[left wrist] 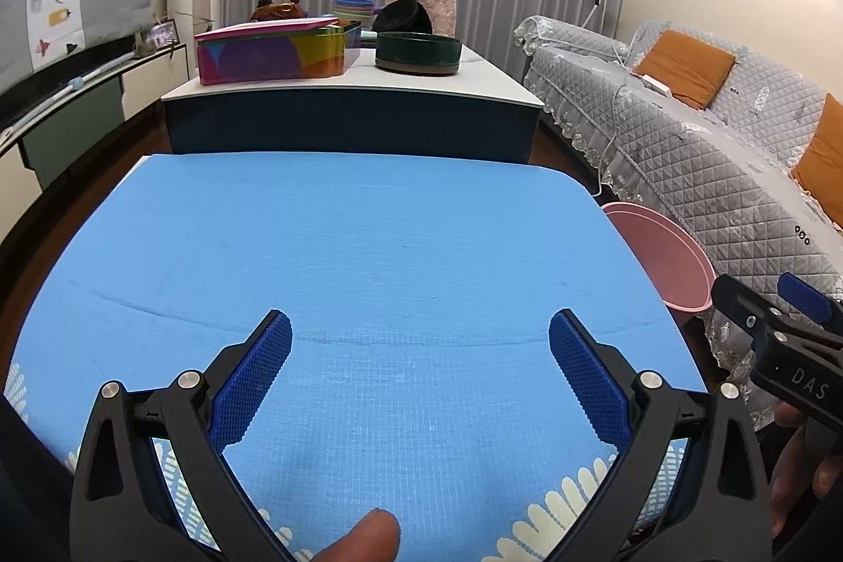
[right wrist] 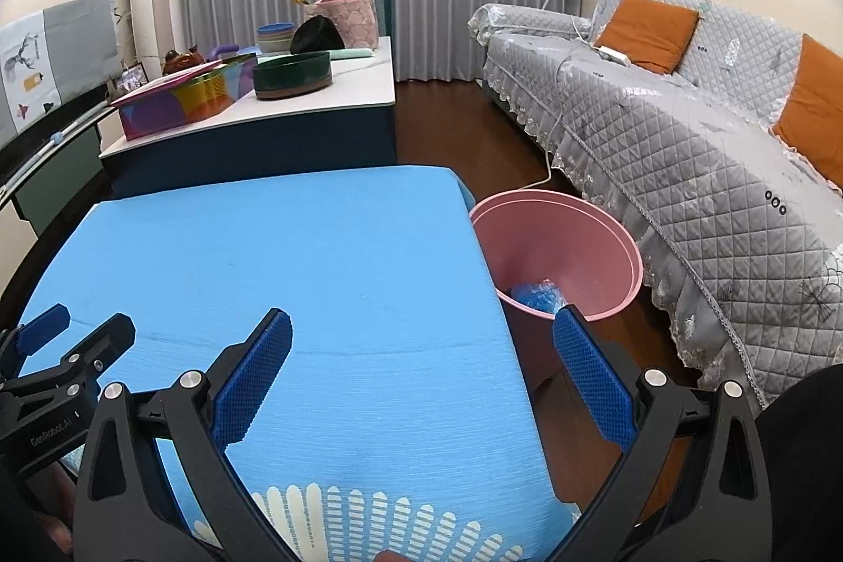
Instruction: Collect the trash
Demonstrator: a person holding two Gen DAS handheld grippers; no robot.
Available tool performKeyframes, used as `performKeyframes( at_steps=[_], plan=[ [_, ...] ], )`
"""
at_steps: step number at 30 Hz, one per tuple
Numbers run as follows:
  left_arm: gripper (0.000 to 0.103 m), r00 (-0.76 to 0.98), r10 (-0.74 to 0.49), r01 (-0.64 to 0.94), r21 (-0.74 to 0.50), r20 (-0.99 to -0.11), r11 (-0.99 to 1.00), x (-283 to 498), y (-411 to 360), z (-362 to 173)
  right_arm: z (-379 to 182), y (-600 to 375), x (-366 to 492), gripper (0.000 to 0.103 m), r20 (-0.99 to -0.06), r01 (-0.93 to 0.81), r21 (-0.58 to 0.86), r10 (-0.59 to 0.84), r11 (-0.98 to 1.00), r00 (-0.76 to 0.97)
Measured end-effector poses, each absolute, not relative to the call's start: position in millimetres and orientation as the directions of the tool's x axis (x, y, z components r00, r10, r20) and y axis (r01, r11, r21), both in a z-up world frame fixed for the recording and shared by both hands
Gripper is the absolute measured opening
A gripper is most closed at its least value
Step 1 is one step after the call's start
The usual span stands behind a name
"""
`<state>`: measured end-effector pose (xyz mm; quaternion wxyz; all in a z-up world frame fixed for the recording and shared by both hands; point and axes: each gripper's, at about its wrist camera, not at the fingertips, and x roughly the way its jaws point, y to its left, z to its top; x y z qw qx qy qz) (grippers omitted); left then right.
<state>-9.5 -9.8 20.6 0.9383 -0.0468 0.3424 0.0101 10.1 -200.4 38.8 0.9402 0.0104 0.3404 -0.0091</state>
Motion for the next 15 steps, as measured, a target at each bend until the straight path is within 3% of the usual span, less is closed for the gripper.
performKeyframes(
  at_steps=[15],
  plan=[
    [0.095,0.753,-0.031,-0.043,-0.096,-0.658,0.994,-7.0,-12.6,17.8,35.7,-203.9,13.7,0.098,-0.643,0.032,0.008,-0.019,0.999,0.765]
  ],
)
